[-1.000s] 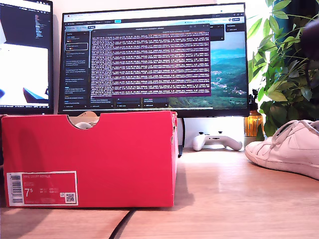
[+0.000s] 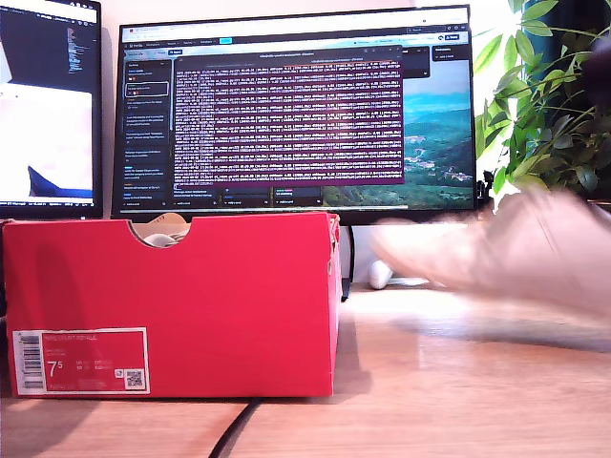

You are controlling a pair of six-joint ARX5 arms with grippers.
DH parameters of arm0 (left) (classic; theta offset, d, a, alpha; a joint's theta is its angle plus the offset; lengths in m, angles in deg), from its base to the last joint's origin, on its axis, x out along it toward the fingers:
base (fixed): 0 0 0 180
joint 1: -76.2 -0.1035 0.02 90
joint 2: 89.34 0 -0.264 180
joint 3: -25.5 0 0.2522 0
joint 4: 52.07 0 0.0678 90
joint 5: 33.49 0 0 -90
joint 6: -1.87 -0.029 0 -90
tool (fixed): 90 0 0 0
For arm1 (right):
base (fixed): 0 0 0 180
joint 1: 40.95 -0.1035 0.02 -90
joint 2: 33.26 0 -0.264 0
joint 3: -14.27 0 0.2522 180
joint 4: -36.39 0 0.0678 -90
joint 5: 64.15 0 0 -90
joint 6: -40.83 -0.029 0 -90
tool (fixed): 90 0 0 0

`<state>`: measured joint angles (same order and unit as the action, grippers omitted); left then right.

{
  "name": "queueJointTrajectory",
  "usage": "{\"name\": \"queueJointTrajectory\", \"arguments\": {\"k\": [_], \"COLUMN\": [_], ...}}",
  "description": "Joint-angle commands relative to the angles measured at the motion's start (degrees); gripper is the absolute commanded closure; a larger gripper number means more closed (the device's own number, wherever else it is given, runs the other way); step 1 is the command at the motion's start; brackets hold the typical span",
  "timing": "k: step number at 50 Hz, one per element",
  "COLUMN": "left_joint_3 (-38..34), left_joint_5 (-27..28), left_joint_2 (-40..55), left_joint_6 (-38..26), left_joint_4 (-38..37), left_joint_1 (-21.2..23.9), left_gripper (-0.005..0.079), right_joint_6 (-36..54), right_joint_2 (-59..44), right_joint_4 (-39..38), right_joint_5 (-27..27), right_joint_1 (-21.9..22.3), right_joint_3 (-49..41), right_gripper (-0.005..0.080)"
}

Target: Pack the white shoes by picking the first shoe and placing it inside the red shoebox, left side, then picking and rotating the second shoe and placing it in the shoebox

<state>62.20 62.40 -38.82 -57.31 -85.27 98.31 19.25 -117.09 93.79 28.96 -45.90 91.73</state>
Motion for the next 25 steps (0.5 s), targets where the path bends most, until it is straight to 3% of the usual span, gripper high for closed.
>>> {"name": "queueJointTrajectory", "arguments": {"k": [1, 11, 25], "left_joint_3": [-0.22, -0.20, -0.22], "left_joint_5": [0.13, 0.13, 0.13], "left_joint_2": [0.48, 0.48, 0.48], "left_joint_6": [-0.20, -0.20, -0.20], "left_joint_4": [0.15, 0.17, 0.15], "left_joint_1": [0.17, 0.17, 0.17], "left_gripper": [0.0761, 0.0762, 0.0761], "right_joint_6": [7.82, 26.23, 36.48], "right_joint_2": [1.75, 1.75, 1.66], "right_joint_4": [-0.68, -2.54, -16.11], "right_joint_5": [-3.04, -12.35, -23.93], "right_joint_1": [-0.26, -0.77, -5.49], "right_joint_3": [2.60, 9.38, 15.65], "right_gripper": [0.0765, 0.0765, 0.0765]}}
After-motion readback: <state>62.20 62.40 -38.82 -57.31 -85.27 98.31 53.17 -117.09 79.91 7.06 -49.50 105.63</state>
